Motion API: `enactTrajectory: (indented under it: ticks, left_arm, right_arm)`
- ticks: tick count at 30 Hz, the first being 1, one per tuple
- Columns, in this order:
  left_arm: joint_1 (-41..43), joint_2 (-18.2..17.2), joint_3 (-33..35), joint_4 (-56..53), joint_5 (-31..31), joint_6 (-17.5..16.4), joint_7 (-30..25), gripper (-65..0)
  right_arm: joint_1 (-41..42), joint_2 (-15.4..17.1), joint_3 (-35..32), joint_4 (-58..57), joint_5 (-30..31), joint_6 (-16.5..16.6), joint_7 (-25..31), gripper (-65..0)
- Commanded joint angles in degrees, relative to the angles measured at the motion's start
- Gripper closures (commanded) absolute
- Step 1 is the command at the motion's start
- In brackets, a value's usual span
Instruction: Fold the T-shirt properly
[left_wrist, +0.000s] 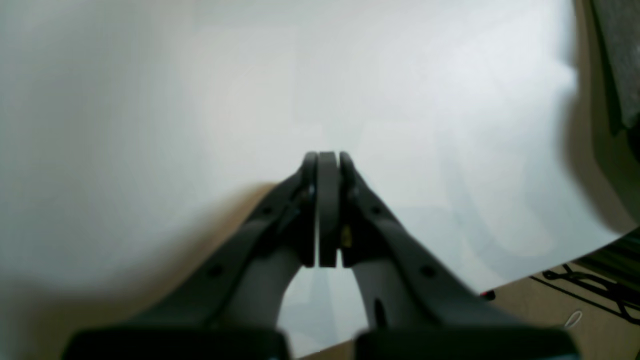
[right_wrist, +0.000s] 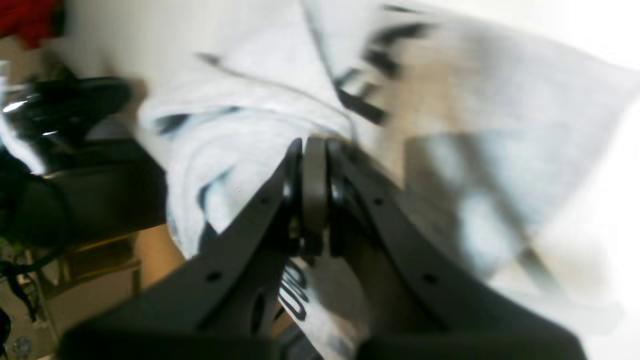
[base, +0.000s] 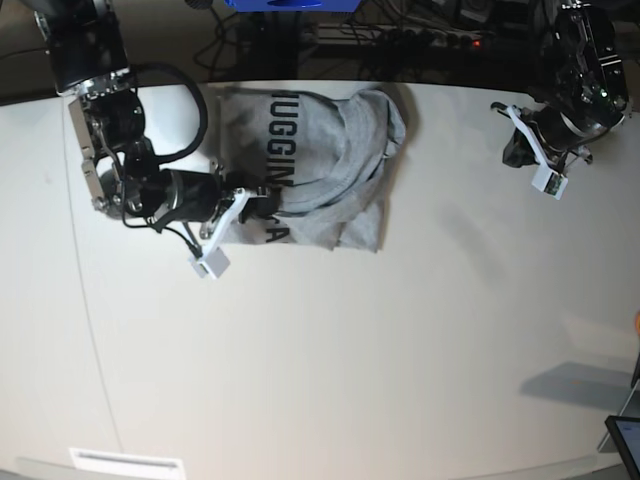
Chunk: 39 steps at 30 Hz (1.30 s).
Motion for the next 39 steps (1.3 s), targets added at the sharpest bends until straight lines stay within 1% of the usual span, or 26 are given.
enactTrajectory:
  ticks: [1,10,16,22,24,31,34,39]
  left_arm:
    - [-0.1,-1.0,-0.4,0.8,-0.8,-0.1,-0.9,-0.3]
    - [-0.3,-1.0,-0.4,0.8,-0.8,-0.1,-0.9,-0.3]
    - [-0.3,-1.0,-0.4,0.8,-0.8,-0.1,-0.9,-0.3]
    - [-0.4,-1.1,-0.4,0.8,-0.8,-0.1,-0.9,-0.5]
    - [-0.4,-1.1,-0.4,0.8,-0.8,-0.1,-0.9,-0.5]
    - [-0.4,-1.0,-0.4,0.8,-0.8,-0.1,-0.9,-0.5]
    - [-0.4,-1.0,-0.4,0.8,-0.8,-0.1,-0.9,-0.5]
    - [-0.4,-1.0,-0.4,0.8,-0.8,-0.1,-0.9,-0.5]
  right_arm:
    - [0.5,-0.1,0.3,0.8,1.3,0.5,0.4,-0.3]
    - [0.4,0.0,0.6,0.8,0.9,0.1,0.8,-0.3]
    - [-0.4,-0.4,0.4,0.6,-6.3,0.1,1.6,-0.3]
    - [-0.5,-0.4,0.4,0.5,-7.2,0.1,1.6,-0.3]
    - [-0.5,-0.8,0.4,0.5,-7.2,0.1,1.6,-0.3]
    - [0.2,-4.5,-0.6,0.5,-7.1,0.1,1.2,-0.3]
    - [1.1,-5.0,-3.2,0.4,-7.1,0.1,1.6,-0.3]
    - [2.4,-5.8,-4.1,-0.4,-7.1,0.1,1.6,-0.3]
